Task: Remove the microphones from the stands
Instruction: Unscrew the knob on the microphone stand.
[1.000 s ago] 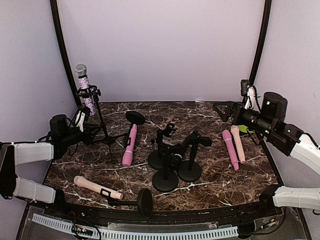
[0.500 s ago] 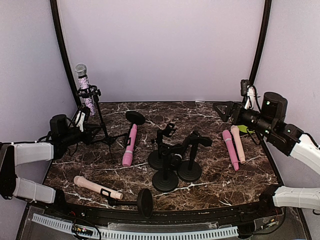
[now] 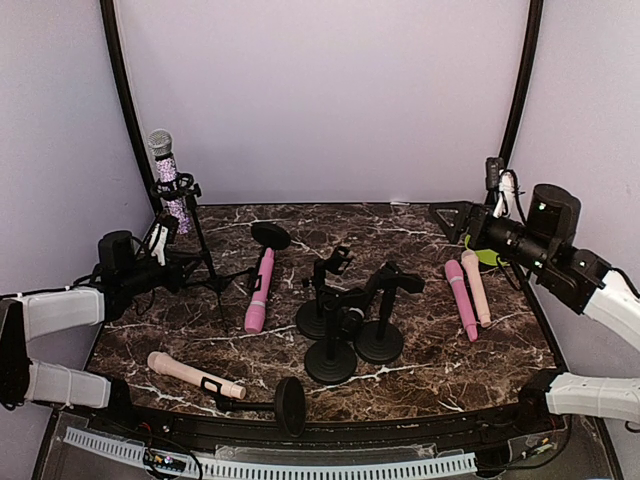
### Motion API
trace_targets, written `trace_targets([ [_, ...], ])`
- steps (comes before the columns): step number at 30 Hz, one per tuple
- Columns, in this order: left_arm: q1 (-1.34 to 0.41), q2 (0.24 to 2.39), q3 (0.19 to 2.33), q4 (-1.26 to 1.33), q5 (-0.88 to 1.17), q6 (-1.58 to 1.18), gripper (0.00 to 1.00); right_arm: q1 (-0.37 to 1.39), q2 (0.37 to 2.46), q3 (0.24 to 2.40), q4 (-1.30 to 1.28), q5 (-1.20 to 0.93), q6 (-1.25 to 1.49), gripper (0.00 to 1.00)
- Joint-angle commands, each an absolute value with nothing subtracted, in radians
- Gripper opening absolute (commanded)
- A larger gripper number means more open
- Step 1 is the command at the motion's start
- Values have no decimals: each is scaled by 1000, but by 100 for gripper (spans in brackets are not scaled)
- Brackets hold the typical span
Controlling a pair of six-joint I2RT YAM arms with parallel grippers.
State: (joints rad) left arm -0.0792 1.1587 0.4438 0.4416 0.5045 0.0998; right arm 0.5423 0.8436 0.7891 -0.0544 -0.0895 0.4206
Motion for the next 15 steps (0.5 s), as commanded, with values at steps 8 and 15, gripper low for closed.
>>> trace_targets([
  [8, -81, 1144, 445, 337, 482, 10, 0, 537, 794, 785, -38, -95, 418, 99],
  [15, -81, 1139, 437, 317, 473, -59, 0, 537, 784, 779, -37, -101, 419, 99],
])
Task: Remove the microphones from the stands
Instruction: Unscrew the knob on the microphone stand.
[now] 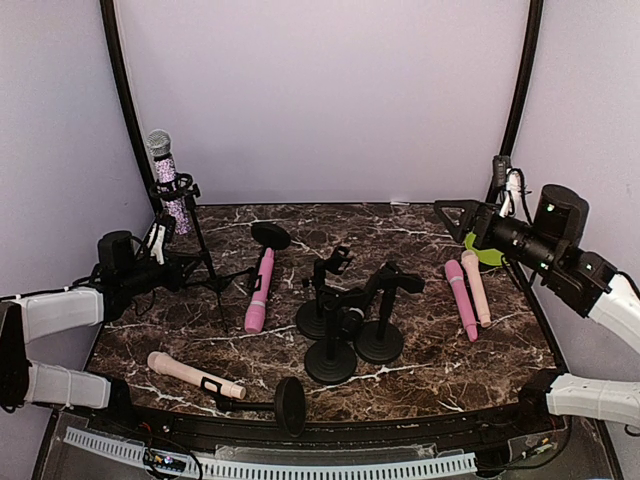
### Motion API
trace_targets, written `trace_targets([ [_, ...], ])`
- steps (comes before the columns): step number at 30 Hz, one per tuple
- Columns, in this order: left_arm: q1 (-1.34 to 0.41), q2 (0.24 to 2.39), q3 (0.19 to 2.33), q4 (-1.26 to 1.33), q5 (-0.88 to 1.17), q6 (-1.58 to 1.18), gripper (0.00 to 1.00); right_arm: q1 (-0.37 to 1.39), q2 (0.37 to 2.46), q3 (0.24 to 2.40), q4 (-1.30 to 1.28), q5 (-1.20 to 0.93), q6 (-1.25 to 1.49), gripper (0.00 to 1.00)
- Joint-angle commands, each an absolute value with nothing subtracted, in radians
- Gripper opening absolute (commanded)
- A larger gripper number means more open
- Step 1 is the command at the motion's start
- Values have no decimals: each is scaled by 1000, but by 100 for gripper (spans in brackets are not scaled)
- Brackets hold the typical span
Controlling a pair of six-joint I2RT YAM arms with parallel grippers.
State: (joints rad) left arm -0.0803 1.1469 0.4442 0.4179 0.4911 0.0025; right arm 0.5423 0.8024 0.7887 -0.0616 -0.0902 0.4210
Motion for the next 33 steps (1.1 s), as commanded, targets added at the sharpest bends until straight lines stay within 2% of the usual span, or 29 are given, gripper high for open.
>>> trace_targets([
  [1, -81, 1143, 437, 315, 474, -64, 0, 537, 781, 778, -36, -102, 419, 99],
  [26, -81, 1180, 376, 372, 667, -374, 0, 537, 763, 762, -28, -106, 437, 99],
  [33, -80, 1196, 338, 458, 708, -472, 0, 537, 775, 761, -19, -113, 444, 98],
])
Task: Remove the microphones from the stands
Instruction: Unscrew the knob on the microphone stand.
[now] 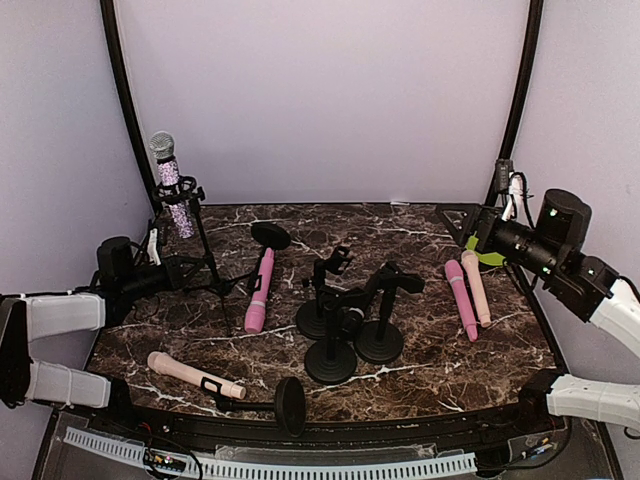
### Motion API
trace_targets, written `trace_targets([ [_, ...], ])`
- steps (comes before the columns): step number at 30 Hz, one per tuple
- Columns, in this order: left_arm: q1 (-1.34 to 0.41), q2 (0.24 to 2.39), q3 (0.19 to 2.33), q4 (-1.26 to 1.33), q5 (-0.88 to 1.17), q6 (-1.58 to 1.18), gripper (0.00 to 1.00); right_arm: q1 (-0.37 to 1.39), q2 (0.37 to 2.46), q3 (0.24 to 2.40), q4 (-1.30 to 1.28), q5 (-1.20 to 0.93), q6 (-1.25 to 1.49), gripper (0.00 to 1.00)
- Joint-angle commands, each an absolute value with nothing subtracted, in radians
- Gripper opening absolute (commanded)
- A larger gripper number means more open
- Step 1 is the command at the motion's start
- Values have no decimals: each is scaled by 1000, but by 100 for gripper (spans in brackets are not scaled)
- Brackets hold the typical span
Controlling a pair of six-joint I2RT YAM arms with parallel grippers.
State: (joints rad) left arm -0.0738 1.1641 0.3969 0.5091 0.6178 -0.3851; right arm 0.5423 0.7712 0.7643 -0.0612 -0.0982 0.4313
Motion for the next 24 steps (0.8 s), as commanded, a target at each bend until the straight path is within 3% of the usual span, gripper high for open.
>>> trace_targets([
  [1, -80, 1200, 336, 465, 711, -487, 0, 537, 776, 761, -18, -114, 446, 99],
  [14, -80, 1267, 319, 551, 728, -581, 1, 536, 768, 764, -31, -101, 450, 99],
  [16, -80, 1264, 319, 553, 727, -576, 6, 537, 768, 763, -31, -101, 450, 99],
  [24, -80, 1145, 331, 540, 680, -412, 45, 537, 768, 762, -30, -102, 450, 99],
])
